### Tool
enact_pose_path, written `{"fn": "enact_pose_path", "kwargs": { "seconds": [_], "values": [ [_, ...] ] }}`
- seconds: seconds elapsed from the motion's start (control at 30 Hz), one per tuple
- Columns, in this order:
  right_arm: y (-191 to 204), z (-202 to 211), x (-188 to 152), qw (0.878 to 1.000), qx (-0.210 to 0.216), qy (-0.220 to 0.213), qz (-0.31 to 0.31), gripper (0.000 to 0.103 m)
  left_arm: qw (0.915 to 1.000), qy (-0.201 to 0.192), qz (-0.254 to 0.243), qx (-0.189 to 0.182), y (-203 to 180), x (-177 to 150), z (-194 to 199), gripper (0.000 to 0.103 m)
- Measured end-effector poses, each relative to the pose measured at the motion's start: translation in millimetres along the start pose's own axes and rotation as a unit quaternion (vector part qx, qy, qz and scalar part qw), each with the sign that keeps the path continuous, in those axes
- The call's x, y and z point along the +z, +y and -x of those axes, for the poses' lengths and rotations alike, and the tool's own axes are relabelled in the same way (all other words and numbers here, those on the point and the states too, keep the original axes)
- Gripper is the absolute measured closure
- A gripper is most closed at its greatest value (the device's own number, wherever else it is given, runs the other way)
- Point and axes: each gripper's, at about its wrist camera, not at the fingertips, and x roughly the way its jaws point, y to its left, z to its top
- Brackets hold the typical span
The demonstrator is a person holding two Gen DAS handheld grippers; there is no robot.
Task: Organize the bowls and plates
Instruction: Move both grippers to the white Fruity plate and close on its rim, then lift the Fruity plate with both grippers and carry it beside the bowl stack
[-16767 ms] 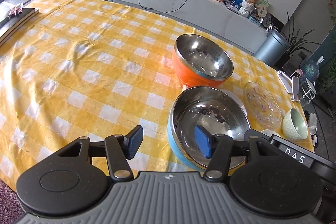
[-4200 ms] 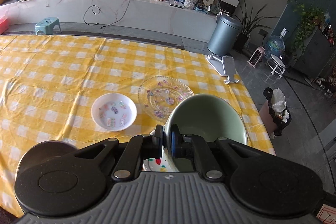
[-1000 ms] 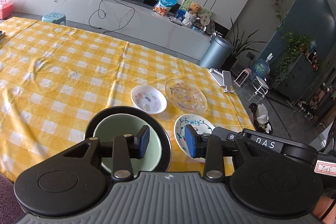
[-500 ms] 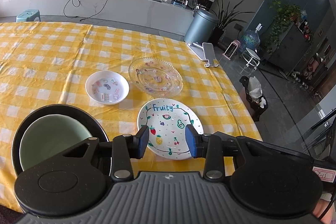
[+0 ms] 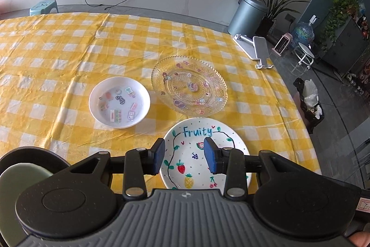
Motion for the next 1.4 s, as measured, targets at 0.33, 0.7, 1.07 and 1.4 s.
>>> {"fn": "enact_pose_path", "kwargs": {
  "seconds": [0.33,0.7,1.07,1.4],
  "values": [
    [-25,-29,12,0.998,0.012,0.032,-0.047,0.077,0.9987,0.017,0.014,0.046,-2,-2,-47,0.075],
    [-29,-39,10,0.997,0.025,0.042,-0.055,0.085,0.9975,0.013,0.024,0.065,6,-9,-62,0.076],
    [-29,-39,9,0.997,0.022,0.04,-0.058,0.093,0.9981,0.019,0.029,0.051,7,-11,-65,0.078],
    [-51,-31,11,0.993,0.023,0.022,-0.111,0.091,0.9976,0.022,0.065,0.002,9,-26,-59,0.078]
  ]
}}
